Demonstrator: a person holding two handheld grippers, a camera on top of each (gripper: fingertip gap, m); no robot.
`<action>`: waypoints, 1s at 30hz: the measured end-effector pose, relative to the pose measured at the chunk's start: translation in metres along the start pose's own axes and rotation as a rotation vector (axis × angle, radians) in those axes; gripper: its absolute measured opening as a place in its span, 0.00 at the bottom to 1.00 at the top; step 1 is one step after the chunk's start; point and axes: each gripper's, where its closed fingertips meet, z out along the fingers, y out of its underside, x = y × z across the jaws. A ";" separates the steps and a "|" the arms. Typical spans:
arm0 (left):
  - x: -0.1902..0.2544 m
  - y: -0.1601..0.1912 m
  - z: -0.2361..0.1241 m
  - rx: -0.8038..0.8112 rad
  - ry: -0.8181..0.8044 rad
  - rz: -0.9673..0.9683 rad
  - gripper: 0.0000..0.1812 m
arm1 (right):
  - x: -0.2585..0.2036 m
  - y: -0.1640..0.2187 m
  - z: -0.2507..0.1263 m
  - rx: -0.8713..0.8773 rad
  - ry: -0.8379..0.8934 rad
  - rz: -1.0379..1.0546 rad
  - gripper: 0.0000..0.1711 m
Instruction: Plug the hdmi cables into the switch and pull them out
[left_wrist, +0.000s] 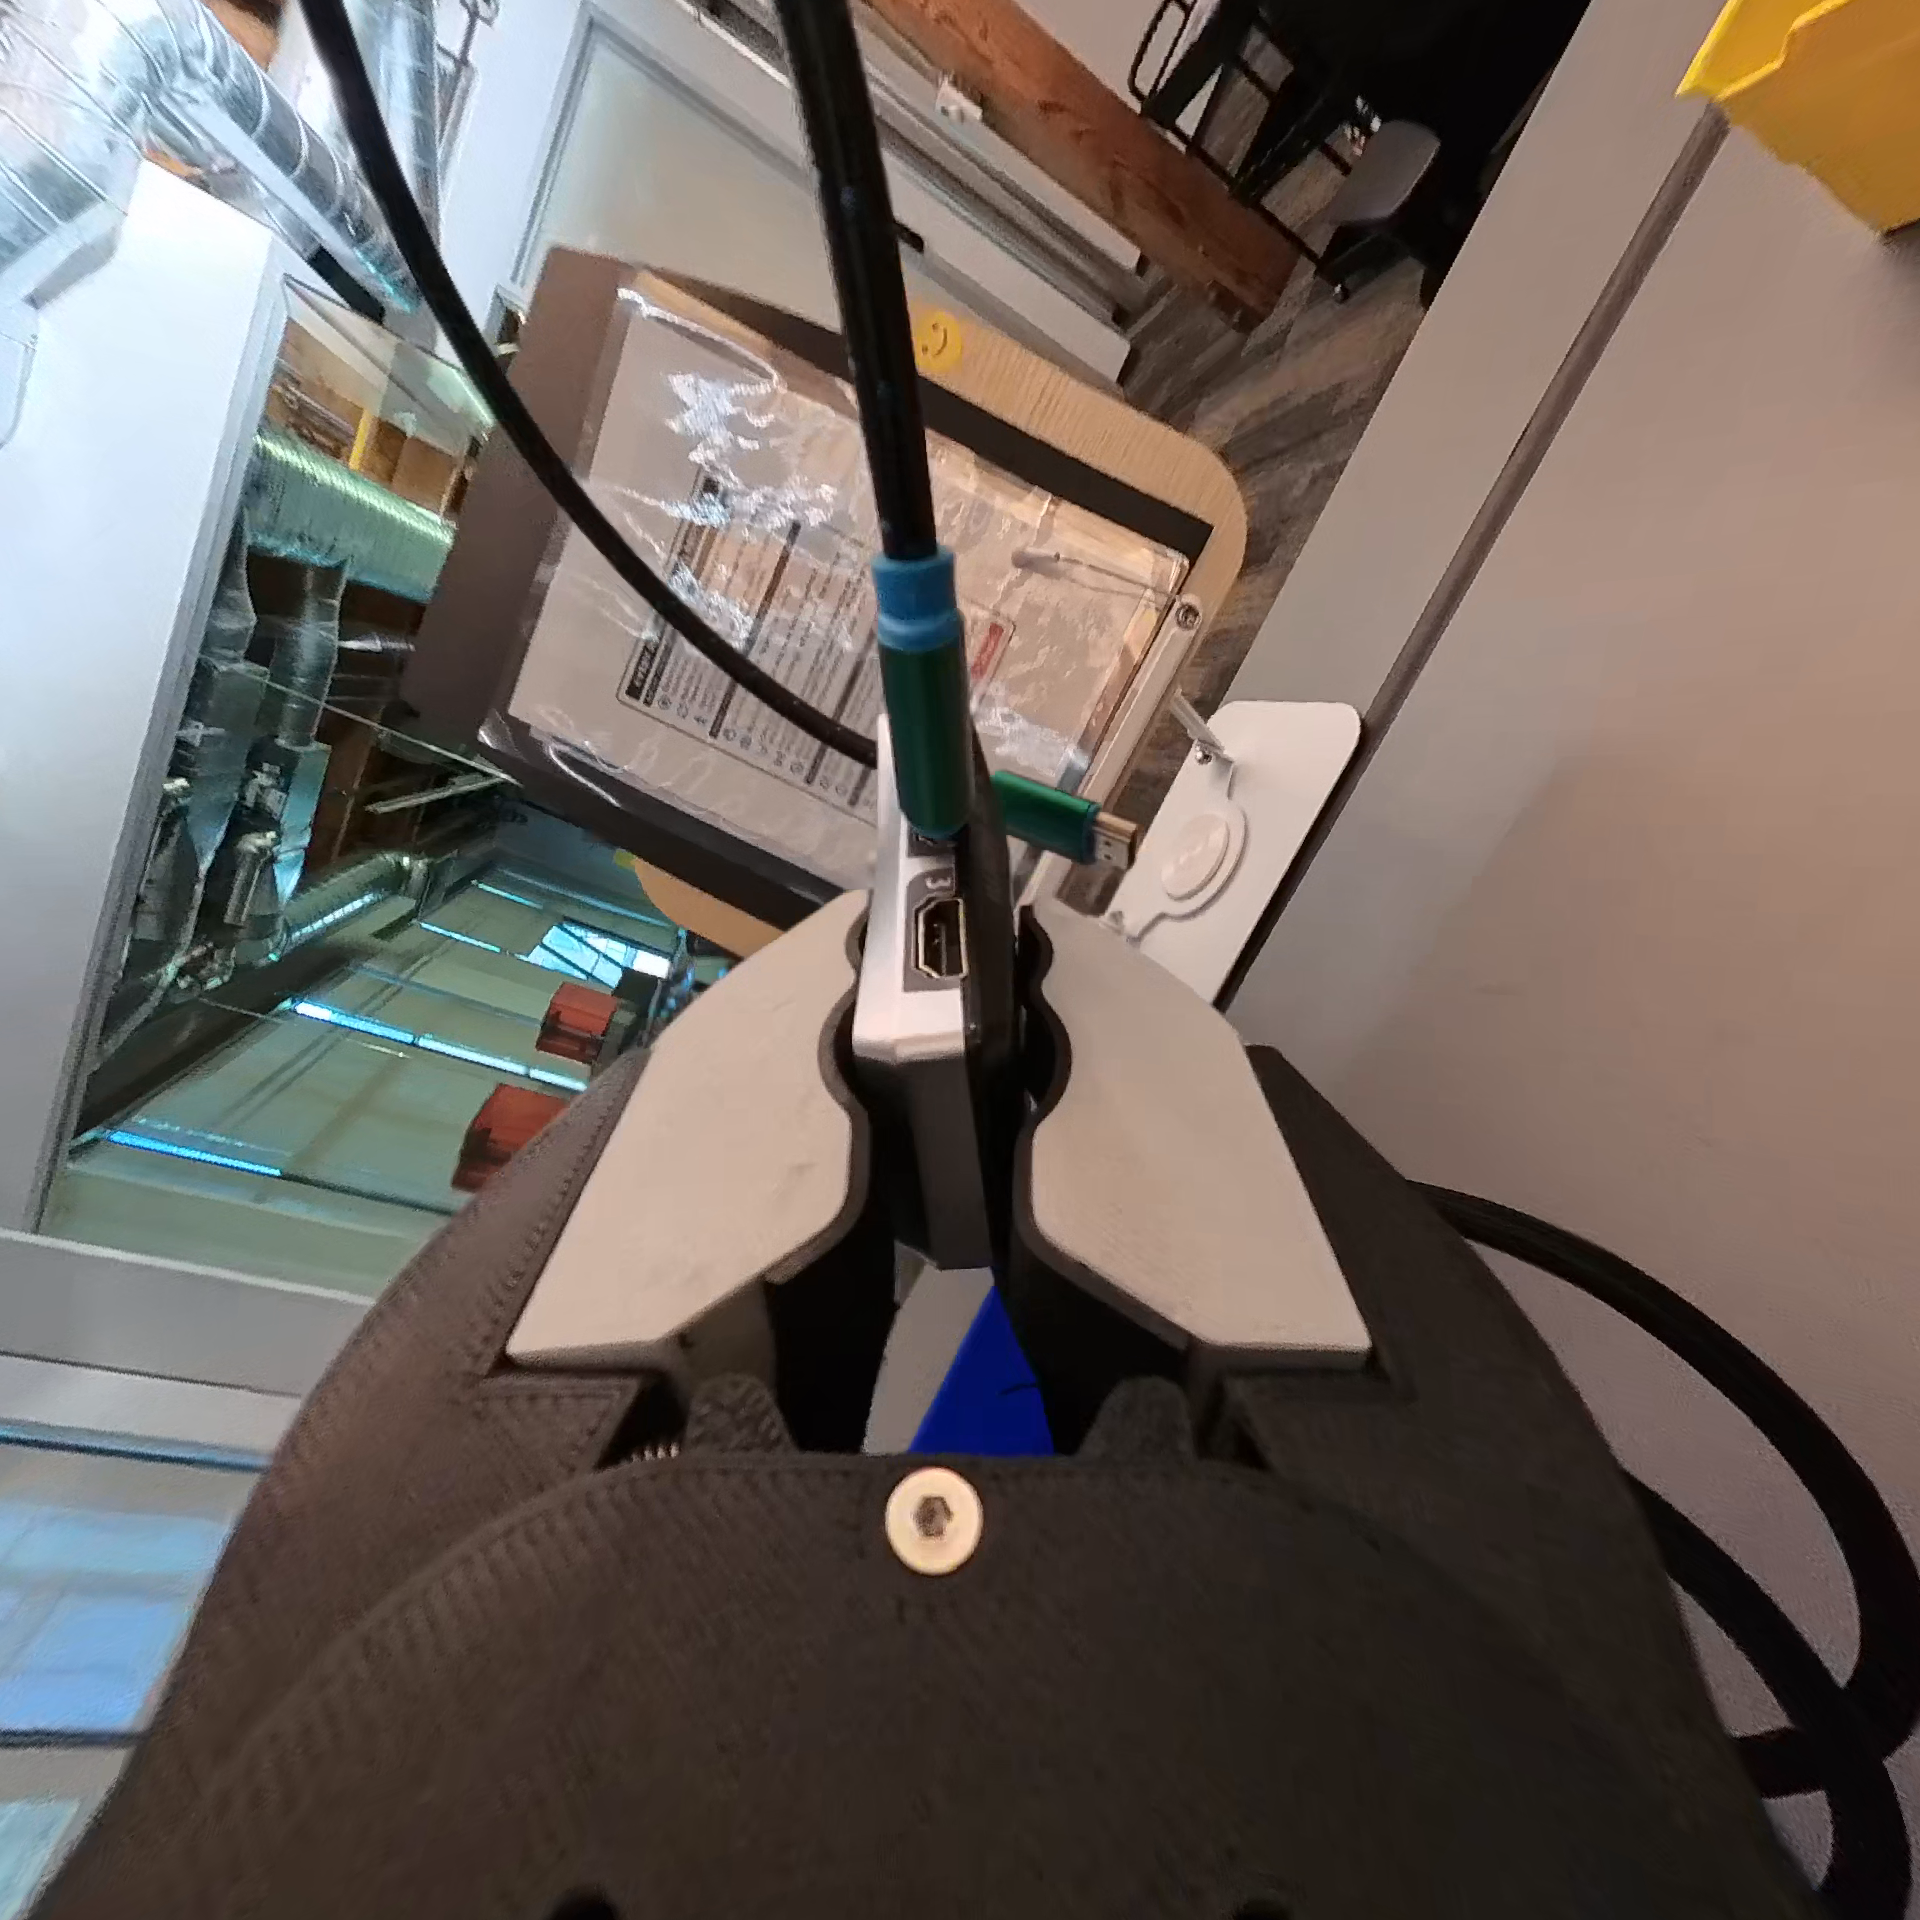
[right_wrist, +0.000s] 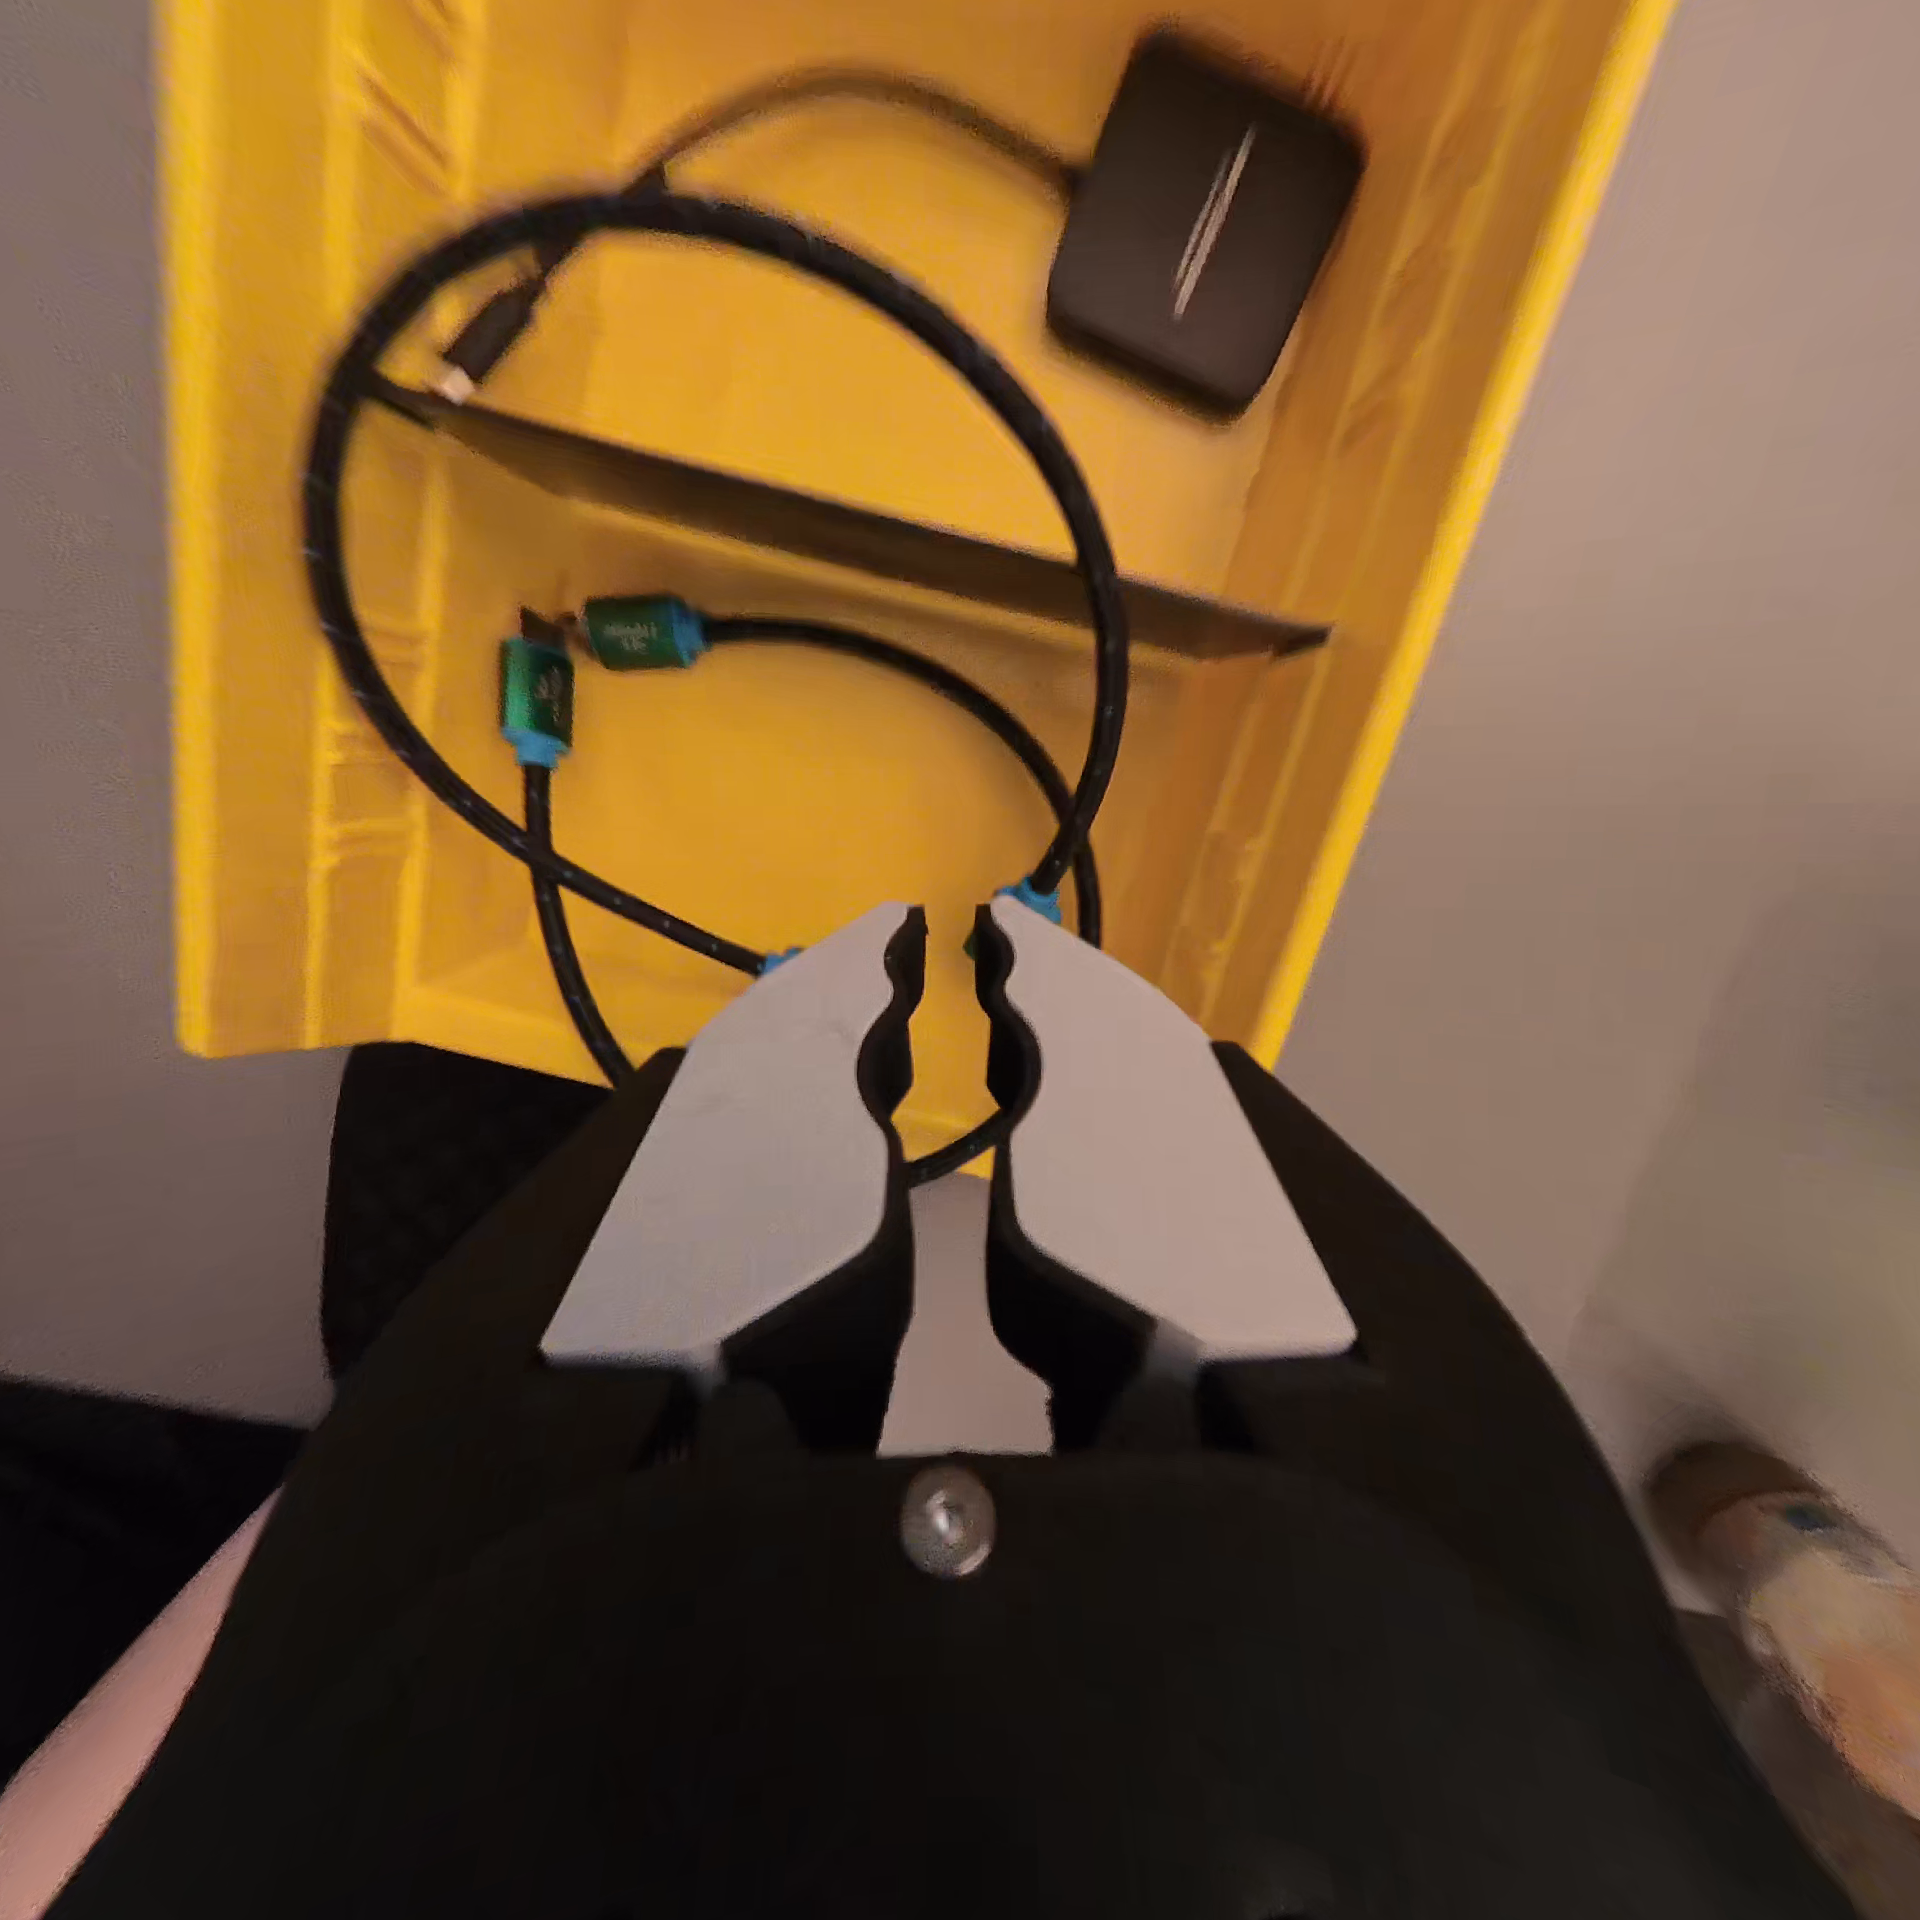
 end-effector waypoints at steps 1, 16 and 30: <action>0.001 -0.004 -0.001 0.022 -0.005 0.013 0.12 | -0.006 -0.011 -0.014 0.072 0.030 -0.038 0.06; 0.003 -0.046 -0.011 0.170 -0.231 0.194 0.12 | -0.357 -0.118 -0.155 1.329 -0.563 -0.965 0.34; 0.032 -0.054 0.003 0.134 -0.213 0.298 0.12 | -0.388 -0.123 -0.129 1.266 -0.634 -0.884 0.13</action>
